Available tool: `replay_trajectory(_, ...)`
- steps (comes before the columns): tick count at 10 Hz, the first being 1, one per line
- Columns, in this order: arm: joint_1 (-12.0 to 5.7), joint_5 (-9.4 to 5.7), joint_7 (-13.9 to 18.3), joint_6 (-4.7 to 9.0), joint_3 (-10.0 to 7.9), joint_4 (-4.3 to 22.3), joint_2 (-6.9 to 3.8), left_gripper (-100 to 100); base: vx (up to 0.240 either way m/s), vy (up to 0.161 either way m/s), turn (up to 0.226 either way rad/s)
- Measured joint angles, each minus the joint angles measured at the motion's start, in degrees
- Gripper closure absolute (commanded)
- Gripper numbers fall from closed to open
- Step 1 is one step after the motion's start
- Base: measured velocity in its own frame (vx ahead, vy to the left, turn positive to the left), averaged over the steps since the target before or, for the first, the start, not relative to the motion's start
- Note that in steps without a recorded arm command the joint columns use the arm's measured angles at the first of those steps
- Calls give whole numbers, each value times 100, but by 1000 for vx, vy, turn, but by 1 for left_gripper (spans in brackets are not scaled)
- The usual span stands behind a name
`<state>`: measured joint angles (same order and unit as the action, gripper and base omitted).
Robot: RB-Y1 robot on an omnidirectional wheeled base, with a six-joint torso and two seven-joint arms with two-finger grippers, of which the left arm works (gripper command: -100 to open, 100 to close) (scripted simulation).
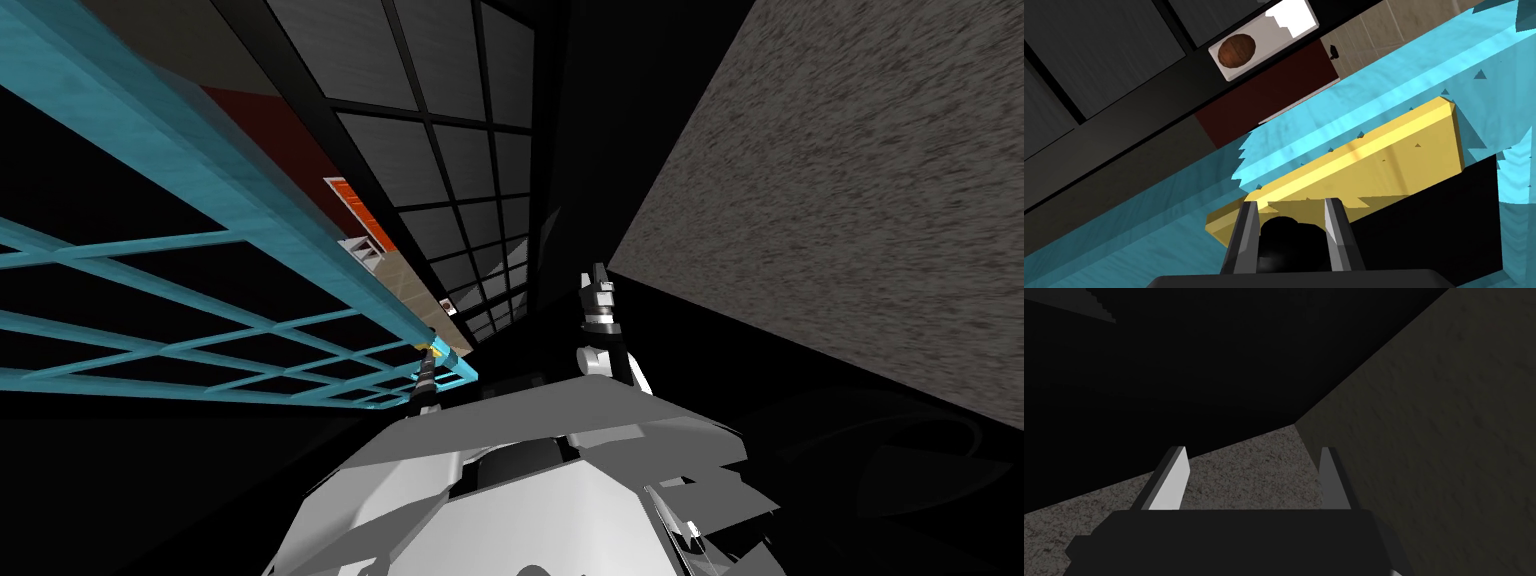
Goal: Pull the door open
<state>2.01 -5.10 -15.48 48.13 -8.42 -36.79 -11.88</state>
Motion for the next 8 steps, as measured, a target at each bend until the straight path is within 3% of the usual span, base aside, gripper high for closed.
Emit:
replay_trajectory(1, -148, -7, 19, 140, -8, 280, -15, 100, -35, 2, -66)
replay_trajectory(3, -232, -76, 294, 247, 1, 458, -49, 100, -45, 30, -102)
replay_trajectory(4, -128, -90, 419, 150, 17, 235, -28, 100, -64, 32, -75)
replay_trajectory(5, -144, -120, 554, 90, 31, 186, -17, 100, -50, 36, -62)
replay_trajectory(8, -188, -200, 1012, 178, 86, 289, -55, 100, -64, 27, -89)
